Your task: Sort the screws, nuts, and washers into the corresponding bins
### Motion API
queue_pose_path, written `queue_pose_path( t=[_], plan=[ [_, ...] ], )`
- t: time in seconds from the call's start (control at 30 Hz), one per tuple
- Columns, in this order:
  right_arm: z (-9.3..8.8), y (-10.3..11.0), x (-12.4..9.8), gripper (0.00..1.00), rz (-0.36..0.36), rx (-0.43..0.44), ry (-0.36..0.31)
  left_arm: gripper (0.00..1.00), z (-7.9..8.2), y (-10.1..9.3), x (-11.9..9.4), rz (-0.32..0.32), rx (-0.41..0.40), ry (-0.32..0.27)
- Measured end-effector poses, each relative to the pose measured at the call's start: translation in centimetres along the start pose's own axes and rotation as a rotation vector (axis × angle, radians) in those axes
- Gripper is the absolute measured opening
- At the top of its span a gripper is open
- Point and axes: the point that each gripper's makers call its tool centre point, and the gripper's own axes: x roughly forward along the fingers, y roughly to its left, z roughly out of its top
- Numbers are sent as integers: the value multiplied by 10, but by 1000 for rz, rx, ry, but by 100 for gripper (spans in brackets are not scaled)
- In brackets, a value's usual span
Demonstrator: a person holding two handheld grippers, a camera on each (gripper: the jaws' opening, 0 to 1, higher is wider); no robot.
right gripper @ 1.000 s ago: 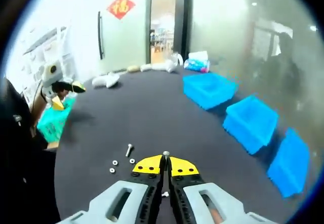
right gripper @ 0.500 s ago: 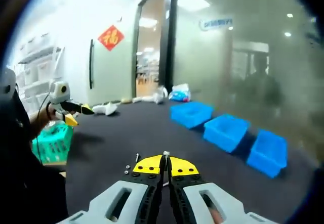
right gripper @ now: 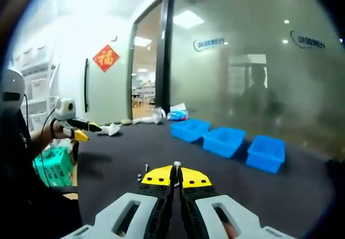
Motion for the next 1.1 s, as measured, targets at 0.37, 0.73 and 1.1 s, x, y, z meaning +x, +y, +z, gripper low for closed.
queue_pose_path(
  t=[0.37, 0.73, 1.1],
  plan=[
    [6, -6, -8, 1, -22, 1, -43, 47, 3, -2, -1, 4, 8, -1],
    [4, -17, -19, 1, -71, -7, -60, 47, 3, 1, -2, 9, 6, -7],
    [-8, -27, -32, 1, -144, 1, -73, 47, 5, 4, -2, 22, -1, -16]
  ],
)
